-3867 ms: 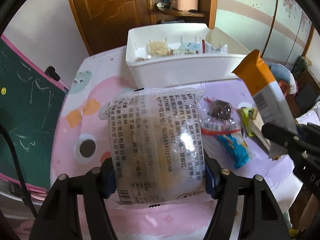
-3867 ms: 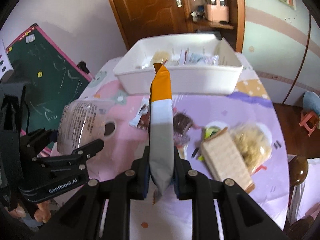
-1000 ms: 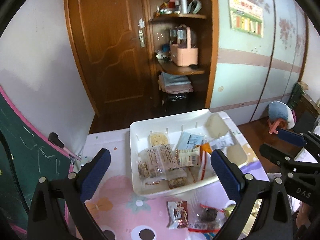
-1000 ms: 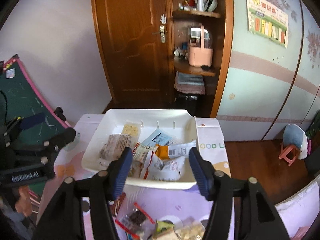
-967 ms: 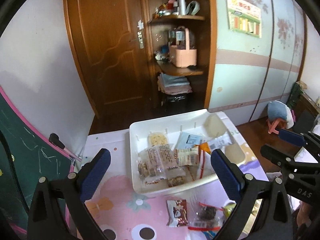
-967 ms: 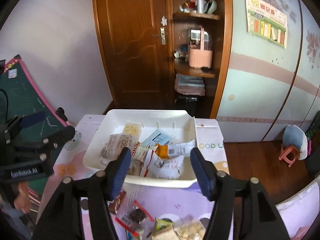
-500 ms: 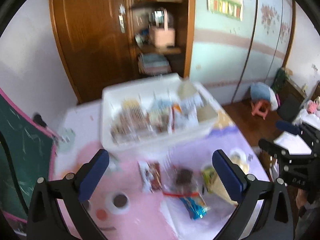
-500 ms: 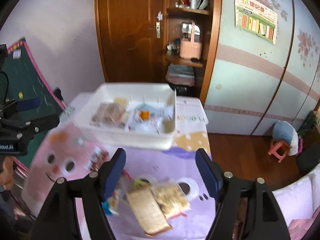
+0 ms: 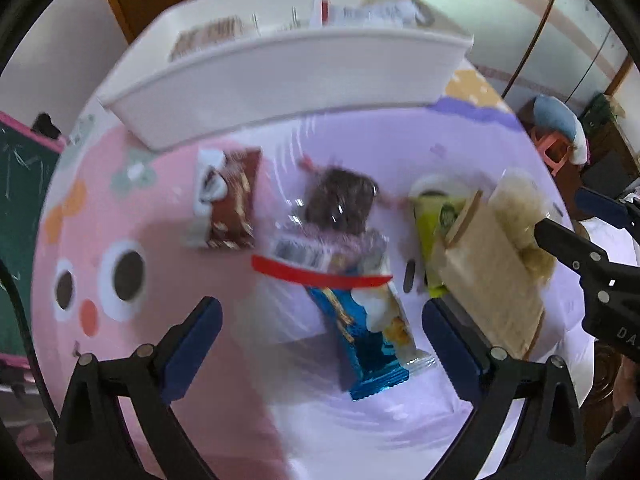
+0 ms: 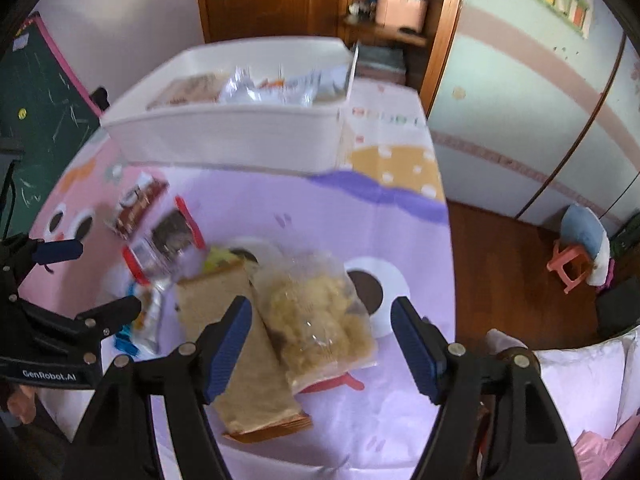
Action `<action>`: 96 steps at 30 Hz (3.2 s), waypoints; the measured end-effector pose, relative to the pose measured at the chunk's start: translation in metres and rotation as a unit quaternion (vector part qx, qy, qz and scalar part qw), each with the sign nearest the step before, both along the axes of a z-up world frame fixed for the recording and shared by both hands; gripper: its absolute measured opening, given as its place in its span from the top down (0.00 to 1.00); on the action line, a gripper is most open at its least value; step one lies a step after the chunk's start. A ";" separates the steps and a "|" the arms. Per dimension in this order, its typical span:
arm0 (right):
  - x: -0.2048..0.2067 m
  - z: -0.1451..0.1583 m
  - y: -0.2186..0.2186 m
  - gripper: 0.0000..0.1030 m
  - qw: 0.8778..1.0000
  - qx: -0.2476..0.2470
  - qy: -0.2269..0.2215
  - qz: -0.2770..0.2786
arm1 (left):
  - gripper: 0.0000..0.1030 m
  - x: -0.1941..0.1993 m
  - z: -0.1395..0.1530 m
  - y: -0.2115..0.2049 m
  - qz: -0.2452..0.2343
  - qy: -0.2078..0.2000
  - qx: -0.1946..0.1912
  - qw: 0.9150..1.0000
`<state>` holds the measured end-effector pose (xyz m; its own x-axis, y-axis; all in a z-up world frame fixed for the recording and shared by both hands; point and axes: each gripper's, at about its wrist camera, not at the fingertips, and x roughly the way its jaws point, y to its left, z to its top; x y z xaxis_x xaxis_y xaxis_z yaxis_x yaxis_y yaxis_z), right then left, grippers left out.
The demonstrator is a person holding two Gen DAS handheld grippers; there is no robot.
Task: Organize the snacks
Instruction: 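Withdraw both grippers from the bin back over the remaining snacks, then grasp the blue wrapped snack with the left gripper while the right grasps the puffed-snack bag, then carry both snacks over the white bin and open both grippers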
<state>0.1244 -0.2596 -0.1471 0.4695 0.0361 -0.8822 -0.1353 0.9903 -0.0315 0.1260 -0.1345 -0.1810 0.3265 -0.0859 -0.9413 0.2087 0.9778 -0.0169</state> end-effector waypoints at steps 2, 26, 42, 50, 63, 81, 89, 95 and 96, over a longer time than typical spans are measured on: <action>0.003 -0.008 -0.001 0.30 1.000 -0.004 0.008 0.003 | 0.04 0.001 -0.007 -0.004 0.003 0.008 -0.001 1.000; 0.006 -0.039 -0.001 0.48 0.999 0.032 0.038 -0.001 | 0.72 -0.024 -0.018 0.004 -0.041 0.002 -0.025 0.999; -0.024 0.022 0.017 0.49 0.994 0.101 -0.020 -0.025 | 0.72 -0.036 0.039 0.065 -0.015 -0.043 -0.112 0.993; -0.025 0.065 0.052 0.49 0.993 0.098 -0.059 0.005 | 0.72 -0.029 0.086 0.084 -0.017 -0.093 -0.099 0.991; 0.023 0.169 0.081 0.49 0.987 0.063 -0.150 0.016 | 0.72 0.040 0.209 0.116 -0.015 -0.197 -0.051 0.979; 0.156 0.284 0.078 0.49 0.970 0.050 -0.233 -0.039 | 0.72 0.164 0.312 0.095 -0.029 -0.266 0.013 0.963; 0.212 0.260 0.069 0.49 0.973 0.074 -0.204 -0.081 | 0.72 0.215 0.276 0.077 -0.026 -0.261 0.016 0.965; 0.248 0.209 0.072 0.49 0.981 0.076 -0.148 -0.098 | 0.72 0.245 0.230 0.067 -0.016 -0.228 0.018 0.973; 0.254 0.198 0.074 0.49 0.983 0.077 -0.134 -0.098 | 0.72 0.250 0.223 0.066 -0.013 -0.222 0.018 0.975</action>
